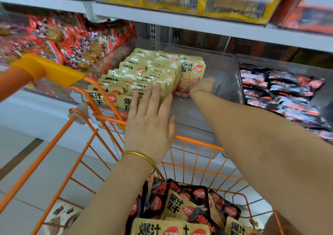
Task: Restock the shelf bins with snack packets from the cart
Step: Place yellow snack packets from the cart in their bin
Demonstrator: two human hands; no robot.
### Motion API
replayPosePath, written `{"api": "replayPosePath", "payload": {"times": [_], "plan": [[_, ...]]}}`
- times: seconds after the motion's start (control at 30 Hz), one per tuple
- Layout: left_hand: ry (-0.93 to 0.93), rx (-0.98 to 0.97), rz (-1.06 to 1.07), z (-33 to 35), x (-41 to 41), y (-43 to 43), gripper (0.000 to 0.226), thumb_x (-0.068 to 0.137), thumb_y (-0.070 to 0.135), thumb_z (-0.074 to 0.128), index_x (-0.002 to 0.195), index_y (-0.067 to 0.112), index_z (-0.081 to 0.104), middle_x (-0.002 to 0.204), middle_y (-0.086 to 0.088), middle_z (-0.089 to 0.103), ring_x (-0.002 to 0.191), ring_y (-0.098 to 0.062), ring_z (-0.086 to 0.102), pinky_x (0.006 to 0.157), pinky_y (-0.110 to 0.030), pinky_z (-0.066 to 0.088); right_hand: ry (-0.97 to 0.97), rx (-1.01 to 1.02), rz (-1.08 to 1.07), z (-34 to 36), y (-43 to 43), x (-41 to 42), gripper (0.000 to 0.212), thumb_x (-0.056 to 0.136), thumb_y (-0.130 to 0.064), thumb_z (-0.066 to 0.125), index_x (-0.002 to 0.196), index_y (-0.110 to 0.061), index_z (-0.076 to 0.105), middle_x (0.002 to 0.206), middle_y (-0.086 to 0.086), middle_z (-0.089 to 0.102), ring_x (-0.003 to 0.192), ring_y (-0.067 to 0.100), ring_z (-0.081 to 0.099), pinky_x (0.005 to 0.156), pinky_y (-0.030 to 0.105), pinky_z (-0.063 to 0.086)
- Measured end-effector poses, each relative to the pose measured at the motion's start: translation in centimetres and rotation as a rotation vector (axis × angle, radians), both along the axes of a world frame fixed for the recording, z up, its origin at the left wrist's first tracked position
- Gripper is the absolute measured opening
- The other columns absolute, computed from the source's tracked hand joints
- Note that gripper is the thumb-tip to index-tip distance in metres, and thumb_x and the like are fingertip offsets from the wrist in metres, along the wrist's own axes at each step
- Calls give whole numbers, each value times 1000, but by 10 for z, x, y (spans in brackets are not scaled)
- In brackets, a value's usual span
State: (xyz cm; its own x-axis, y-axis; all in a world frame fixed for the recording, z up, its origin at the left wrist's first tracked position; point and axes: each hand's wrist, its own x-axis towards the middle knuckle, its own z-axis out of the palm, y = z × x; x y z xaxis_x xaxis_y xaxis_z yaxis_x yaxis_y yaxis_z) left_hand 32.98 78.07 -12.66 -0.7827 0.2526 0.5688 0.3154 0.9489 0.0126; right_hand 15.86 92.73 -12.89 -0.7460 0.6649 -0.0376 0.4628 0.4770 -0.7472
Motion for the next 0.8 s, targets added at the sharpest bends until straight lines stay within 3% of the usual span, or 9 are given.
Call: {"api": "replayPosePath", "payload": {"times": [0.13,0.2,0.27,0.33,0.43,0.53,0.63,0.73,0.8], "plan": [[-30,51,-31,6,0,0,52,90,34,29,130,10,53,145,-17,38,137,-33,30,115,-49,14,94,-94,171,29,-9,42,50,86,-11,65,125,-1,34,132,16,45,121,27,50,94,30,42],[-39,105,-63,13,6,0,50,88,34,32,126,9,55,144,-15,40,136,-33,32,115,-49,17,242,-150,359,44,-12,81,38,81,-8,67,110,-8,42,115,15,54,108,30,56,88,39,50],[6,111,-102,21,16,2,43,86,29,39,118,10,59,138,-12,47,129,-33,40,110,-47,24,370,-213,552,58,-5,135,29,81,-2,64,87,-20,43,89,5,53,87,24,59,64,37,57],[69,81,-124,27,30,6,35,82,25,46,111,11,61,129,-8,55,117,-31,45,97,-44,30,381,-204,738,64,9,193,33,84,3,60,79,-25,43,79,1,49,72,20,57,44,23,50],[128,30,-202,28,53,13,28,80,20,47,101,11,63,115,-6,61,103,-28,43,79,-40,31,58,-97,984,45,32,254,19,86,-2,61,82,-19,55,70,2,57,60,19,62,46,24,47],[104,-28,-279,21,66,18,24,79,19,47,94,10,64,105,-7,62,95,-28,44,74,-37,28,-310,34,1143,17,39,273,7,90,-19,62,89,-13,63,65,-3,59,47,-1,55,45,16,45],[11,13,-306,16,66,22,24,79,17,45,92,9,64,101,-7,62,92,-28,45,72,-37,28,-363,158,1318,9,30,278,19,90,-31,61,95,-13,67,72,-8,58,56,0,52,51,11,39],[-31,12,-328,12,66,19,24,80,16,46,92,10,65,99,-6,63,92,-28,47,73,-36,29,-495,339,1490,-2,19,287,32,86,-37,65,81,-7,57,71,7,47,59,21,41,50,23,28],[-39,20,-337,11,67,14,22,80,15,48,92,11,66,98,-6,63,94,-29,49,72,-34,27,-541,381,1499,-4,17,291,36,83,-37,69,84,-7,49,77,8,38,63,21,36,48,26,21]]}}
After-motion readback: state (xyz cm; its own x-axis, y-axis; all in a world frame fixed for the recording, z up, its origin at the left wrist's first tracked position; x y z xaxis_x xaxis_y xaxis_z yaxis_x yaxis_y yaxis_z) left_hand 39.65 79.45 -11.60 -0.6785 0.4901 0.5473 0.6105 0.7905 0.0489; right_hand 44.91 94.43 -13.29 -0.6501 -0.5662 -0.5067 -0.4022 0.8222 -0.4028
